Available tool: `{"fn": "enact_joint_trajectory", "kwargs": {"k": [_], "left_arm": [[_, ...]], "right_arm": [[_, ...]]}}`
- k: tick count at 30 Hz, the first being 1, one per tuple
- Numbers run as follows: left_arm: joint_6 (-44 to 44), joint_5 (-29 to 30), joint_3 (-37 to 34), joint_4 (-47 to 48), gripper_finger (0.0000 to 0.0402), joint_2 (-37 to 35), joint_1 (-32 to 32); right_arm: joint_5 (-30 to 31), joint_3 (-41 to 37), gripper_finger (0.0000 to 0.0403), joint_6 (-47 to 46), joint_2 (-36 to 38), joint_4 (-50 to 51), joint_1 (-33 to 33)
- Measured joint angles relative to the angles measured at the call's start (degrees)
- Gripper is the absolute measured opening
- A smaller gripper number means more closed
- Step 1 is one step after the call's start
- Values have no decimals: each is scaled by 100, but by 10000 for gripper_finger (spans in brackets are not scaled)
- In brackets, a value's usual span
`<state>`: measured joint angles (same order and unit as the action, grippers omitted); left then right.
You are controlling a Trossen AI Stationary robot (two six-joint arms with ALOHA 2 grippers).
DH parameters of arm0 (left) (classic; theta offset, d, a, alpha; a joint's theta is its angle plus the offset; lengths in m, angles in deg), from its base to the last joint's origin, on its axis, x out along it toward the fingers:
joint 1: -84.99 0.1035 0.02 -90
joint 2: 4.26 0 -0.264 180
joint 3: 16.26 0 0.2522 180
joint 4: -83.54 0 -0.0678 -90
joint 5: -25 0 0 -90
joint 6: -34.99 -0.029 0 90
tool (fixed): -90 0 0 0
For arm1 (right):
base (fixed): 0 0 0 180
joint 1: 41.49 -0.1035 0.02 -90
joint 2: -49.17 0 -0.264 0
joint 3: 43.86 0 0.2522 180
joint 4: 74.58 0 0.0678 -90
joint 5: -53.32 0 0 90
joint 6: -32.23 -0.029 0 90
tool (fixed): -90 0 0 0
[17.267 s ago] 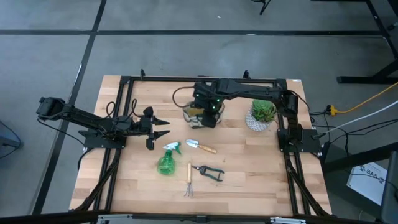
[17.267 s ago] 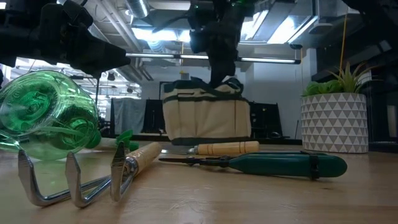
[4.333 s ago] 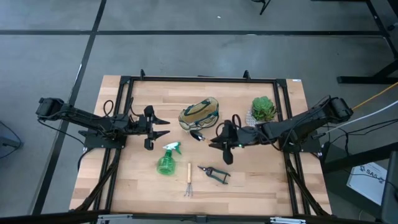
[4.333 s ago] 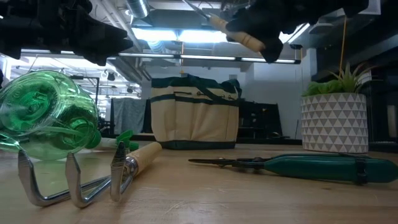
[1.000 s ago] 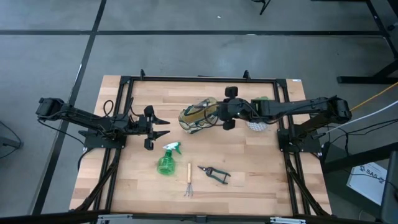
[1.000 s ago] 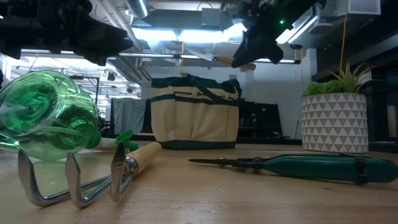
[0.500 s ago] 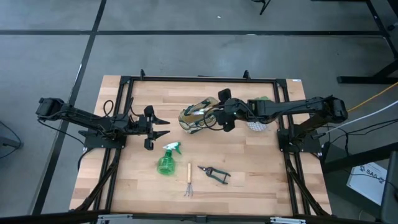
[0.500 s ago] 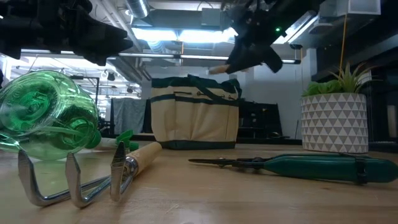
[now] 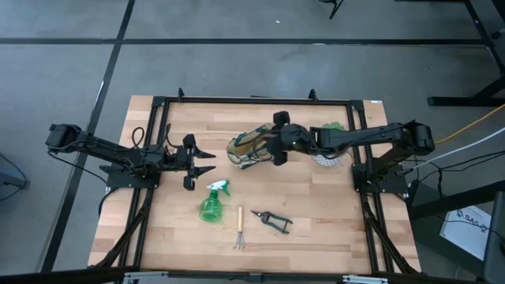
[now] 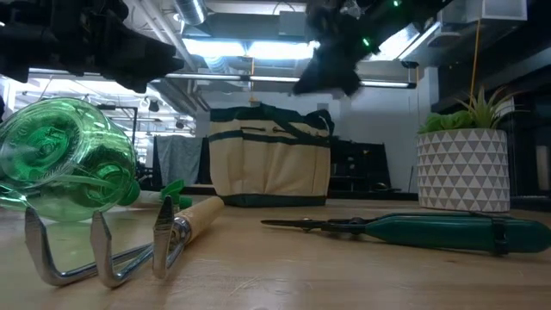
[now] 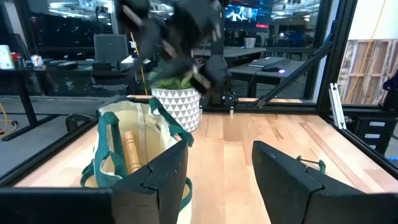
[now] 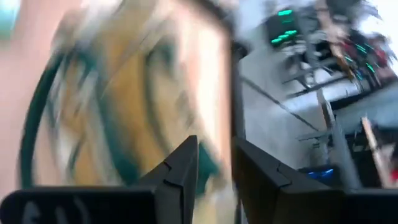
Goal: Pick & Place Garden tools in Gardening bag
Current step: Put the shear scissor into the gardening bag
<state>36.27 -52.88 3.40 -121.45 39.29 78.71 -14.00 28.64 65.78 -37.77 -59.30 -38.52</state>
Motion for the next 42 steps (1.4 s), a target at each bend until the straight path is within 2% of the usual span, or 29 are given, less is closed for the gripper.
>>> {"fn": "enact_joint_trajectory", "kwargs": {"k": [3, 6, 9, 16, 22, 29, 42], "left_arm": [[-2, 0, 0, -2, 177, 0, 0], [0, 0, 1, -1, 177, 0, 0], [0, 0, 0, -2, 176, 0, 0], [-2, 0, 2, -2, 177, 0, 0], [0, 0, 0, -2, 177, 0, 0], [-2, 0, 0, 0, 176, 0, 1], [-2, 0, 1, 0, 178, 0, 0]], "right_arm": [[259, 2, 104, -1503, 148, -428, -44], [245, 2, 109, -2104, 337, -216, -51], [-123, 7, 117, -2603, 506, -4, -62], [-1420, 7, 150, -3976, 584, 133, -311], [-1636, 7, 200, -4987, 552, 476, -785], [-1691, 2, 239, -5569, 163, 621, -1316], [-1692, 0, 238, -5518, -423, 841, -2049]]}}
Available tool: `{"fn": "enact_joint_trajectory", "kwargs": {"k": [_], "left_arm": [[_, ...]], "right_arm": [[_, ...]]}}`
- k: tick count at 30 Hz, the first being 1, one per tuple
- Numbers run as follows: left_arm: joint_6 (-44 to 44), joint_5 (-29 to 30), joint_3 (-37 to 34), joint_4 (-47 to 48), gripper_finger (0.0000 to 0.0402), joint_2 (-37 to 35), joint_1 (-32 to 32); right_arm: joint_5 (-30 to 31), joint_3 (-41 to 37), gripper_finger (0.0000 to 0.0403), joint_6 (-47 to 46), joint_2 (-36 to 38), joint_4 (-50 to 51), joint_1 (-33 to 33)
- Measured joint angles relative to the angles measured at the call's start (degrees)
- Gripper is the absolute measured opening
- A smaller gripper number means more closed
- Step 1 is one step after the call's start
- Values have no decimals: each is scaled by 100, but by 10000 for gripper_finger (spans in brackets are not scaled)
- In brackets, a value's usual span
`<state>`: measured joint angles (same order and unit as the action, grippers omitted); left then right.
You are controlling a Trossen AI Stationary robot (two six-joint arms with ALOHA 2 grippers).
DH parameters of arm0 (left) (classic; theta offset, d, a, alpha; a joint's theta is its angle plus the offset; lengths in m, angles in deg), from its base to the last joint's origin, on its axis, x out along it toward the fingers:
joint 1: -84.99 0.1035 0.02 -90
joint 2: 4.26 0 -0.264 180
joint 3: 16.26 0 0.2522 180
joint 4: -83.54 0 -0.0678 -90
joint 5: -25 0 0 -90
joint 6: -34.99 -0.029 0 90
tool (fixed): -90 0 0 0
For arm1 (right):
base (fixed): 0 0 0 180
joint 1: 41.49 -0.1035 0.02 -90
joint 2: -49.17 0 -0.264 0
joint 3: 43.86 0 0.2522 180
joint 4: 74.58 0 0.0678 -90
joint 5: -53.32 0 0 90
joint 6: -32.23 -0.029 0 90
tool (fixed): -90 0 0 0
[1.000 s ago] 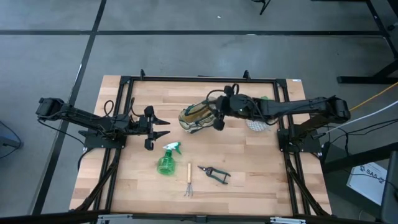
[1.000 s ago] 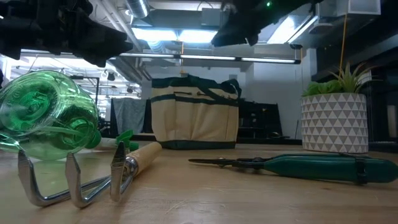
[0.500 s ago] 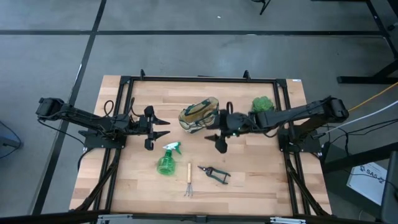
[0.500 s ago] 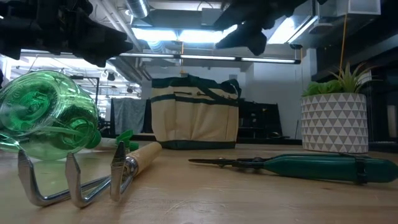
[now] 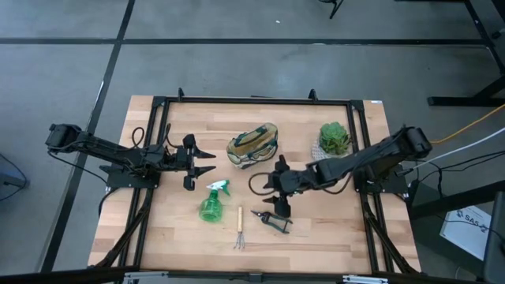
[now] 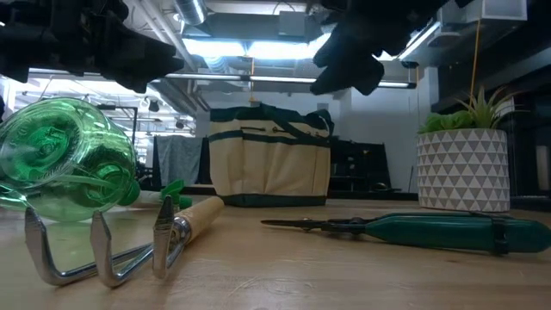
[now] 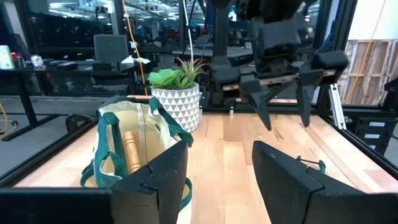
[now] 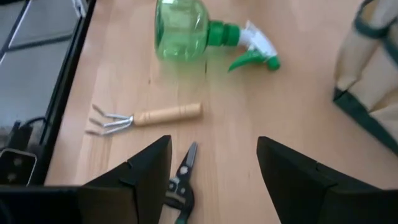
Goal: Pick & Place Garden tools in Gardening bag
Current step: Put the shear scissor into the gardening bag
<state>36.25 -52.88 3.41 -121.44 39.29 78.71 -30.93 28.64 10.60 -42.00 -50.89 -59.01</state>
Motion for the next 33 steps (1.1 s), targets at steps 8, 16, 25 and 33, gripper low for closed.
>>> {"fn": "enact_joint_trajectory", "kwargs": {"k": [8, 16, 25, 33], "left_arm": [[0, 0, -1, 0, 177, 0, 2], [1, 0, -1, 0, 176, 0, 1], [0, 0, -1, 0, 176, 0, 2], [2, 0, 0, 0, 176, 0, 0]], "right_arm": [[2, 0, 238, -97, -368, -31, -65], [0, 0, 238, -200, -854, -258, -54], [0, 0, 238, -202, -1017, -333, -111], [1, 0, 238, 20, -1007, -502, -146]]}}
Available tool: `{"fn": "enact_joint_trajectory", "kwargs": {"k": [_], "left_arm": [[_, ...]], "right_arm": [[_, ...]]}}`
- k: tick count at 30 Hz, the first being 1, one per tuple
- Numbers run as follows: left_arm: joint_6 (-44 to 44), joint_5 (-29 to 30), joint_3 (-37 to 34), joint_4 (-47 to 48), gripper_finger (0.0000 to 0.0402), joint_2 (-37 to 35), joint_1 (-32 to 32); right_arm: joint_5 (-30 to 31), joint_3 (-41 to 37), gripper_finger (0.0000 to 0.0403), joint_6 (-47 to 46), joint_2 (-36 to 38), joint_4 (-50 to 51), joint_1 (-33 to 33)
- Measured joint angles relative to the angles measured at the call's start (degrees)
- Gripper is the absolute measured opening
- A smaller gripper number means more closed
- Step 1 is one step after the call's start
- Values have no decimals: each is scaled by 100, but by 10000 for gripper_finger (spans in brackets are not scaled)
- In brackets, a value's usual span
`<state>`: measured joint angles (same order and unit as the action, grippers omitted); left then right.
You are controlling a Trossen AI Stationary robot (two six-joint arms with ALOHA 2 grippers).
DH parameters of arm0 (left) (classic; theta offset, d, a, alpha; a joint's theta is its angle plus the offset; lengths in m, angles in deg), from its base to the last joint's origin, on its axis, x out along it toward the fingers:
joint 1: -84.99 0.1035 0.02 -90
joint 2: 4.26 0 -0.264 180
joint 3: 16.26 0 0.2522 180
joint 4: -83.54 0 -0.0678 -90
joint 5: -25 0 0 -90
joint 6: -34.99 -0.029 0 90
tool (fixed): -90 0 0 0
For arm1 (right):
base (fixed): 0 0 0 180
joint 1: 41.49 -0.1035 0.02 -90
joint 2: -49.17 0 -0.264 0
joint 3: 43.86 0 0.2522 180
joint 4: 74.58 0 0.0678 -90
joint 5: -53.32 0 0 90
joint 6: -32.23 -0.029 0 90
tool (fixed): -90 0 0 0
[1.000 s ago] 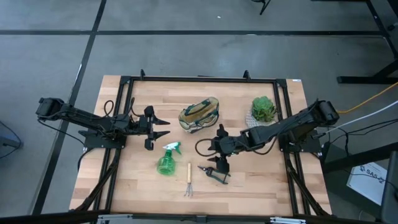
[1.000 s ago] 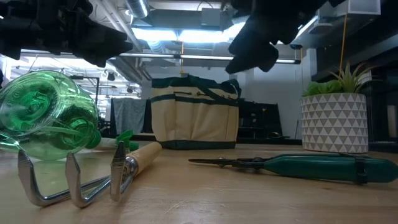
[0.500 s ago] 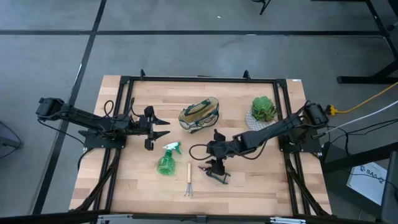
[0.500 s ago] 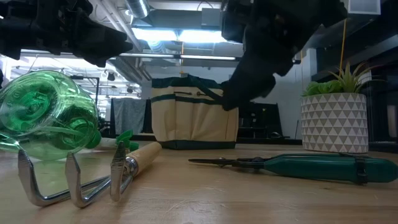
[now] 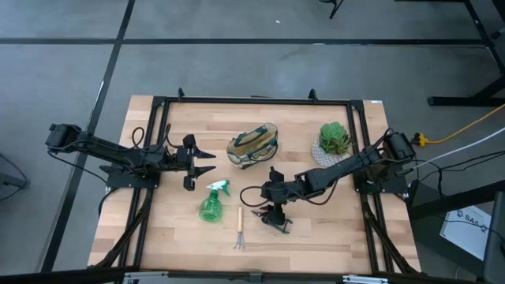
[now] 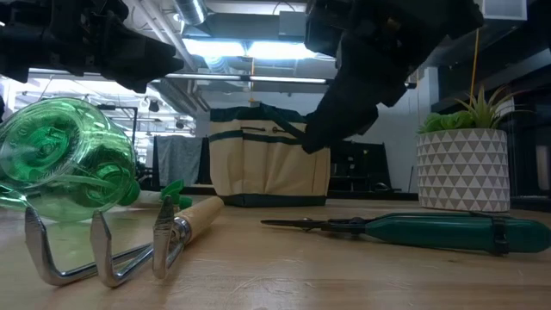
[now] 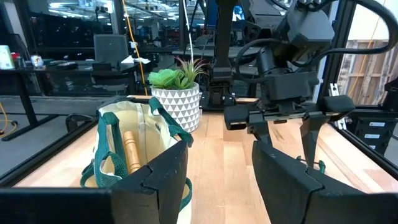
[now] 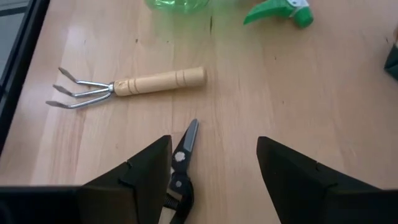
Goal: Pick & Place Garden tools in Gardening bag
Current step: Put the shear scissor into the gardening bag
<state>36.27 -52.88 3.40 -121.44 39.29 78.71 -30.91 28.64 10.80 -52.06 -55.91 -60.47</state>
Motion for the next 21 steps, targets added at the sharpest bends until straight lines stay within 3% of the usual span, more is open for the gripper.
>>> {"fn": "enact_joint_trajectory", "kwargs": {"k": [21], "left_arm": [[0, 0, 1, 0, 176, 0, 1]], "right_arm": [[16, 0, 238, -17, 1, 23, -594]]}}
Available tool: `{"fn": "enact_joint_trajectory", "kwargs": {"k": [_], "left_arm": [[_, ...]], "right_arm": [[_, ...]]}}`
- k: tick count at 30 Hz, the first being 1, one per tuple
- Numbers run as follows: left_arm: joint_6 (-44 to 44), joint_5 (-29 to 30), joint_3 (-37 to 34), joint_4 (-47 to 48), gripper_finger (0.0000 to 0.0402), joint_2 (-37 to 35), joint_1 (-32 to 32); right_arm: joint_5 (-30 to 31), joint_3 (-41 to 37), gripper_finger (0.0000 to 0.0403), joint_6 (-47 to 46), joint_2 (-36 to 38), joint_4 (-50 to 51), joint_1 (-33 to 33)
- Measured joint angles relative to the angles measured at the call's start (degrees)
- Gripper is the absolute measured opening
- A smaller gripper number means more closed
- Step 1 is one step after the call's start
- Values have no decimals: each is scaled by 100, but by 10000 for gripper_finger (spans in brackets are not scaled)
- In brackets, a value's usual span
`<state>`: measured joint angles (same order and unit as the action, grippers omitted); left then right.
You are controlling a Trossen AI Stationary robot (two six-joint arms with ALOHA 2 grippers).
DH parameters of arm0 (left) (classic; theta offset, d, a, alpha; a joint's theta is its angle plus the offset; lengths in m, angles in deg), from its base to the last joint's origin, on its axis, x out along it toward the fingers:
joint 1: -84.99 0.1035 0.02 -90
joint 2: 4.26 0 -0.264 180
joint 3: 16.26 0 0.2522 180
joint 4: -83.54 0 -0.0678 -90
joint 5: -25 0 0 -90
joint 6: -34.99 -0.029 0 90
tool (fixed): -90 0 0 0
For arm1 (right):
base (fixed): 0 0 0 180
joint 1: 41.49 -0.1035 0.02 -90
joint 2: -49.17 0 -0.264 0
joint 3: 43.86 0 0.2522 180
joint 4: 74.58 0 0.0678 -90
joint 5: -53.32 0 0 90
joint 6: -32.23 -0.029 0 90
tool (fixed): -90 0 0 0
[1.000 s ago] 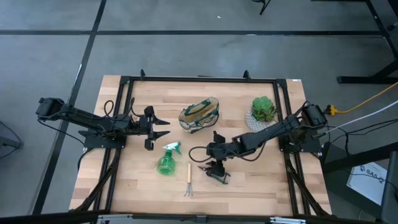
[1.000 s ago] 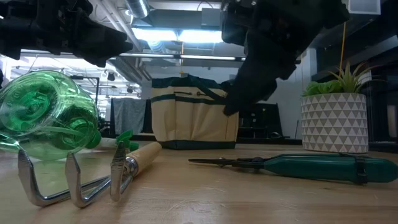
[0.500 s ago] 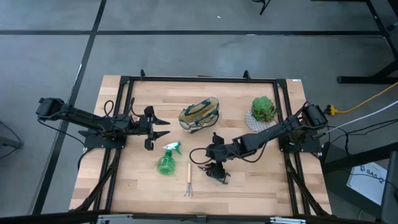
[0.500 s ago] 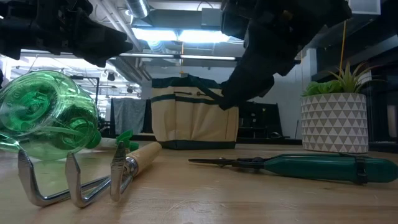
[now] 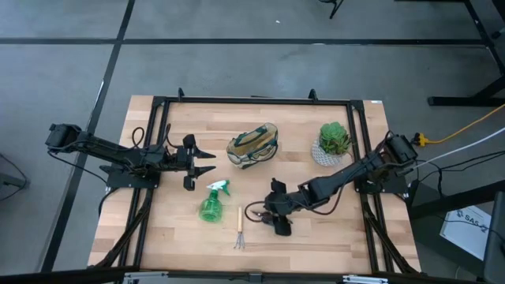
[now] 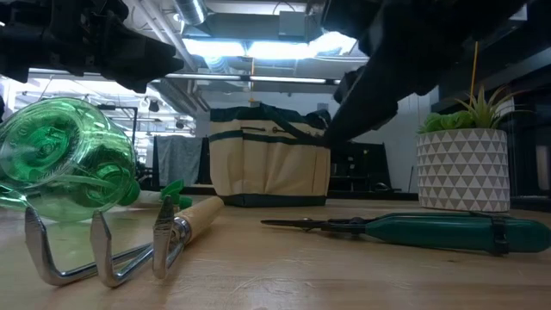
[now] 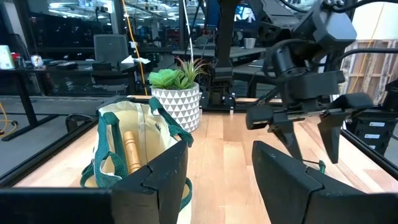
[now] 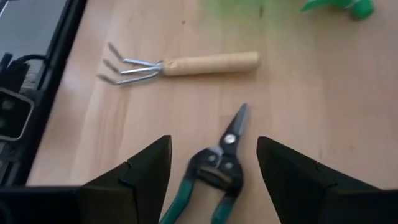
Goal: Pick & Place Garden tools in Gardening bag
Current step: Put the shear scissor into the gardening bag
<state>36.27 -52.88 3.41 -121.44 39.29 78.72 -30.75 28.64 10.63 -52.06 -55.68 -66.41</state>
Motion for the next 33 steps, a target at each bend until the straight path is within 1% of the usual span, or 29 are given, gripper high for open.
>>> {"fn": "enact_joint_trajectory", "kwargs": {"k": [3, 12, 23, 28, 33], "left_arm": [[0, 0, -2, 0, 178, 0, 1], [1, 0, -1, 0, 178, 0, 0], [-2, 0, -2, 0, 177, 0, 0], [-2, 0, 1, 0, 176, 0, -1], [0, 0, 0, 0, 177, 0, 0]], "right_arm": [[-4, 0, 238, 142, 0, 48, -131], [-13, 0, 238, 130, 4, 65, -372], [-2, 0, 238, -586, 7, -27, -804], [405, 0, 238, -843, 7, -72, -1095], [911, 0, 238, -925, 0, -432, -1435]]}}
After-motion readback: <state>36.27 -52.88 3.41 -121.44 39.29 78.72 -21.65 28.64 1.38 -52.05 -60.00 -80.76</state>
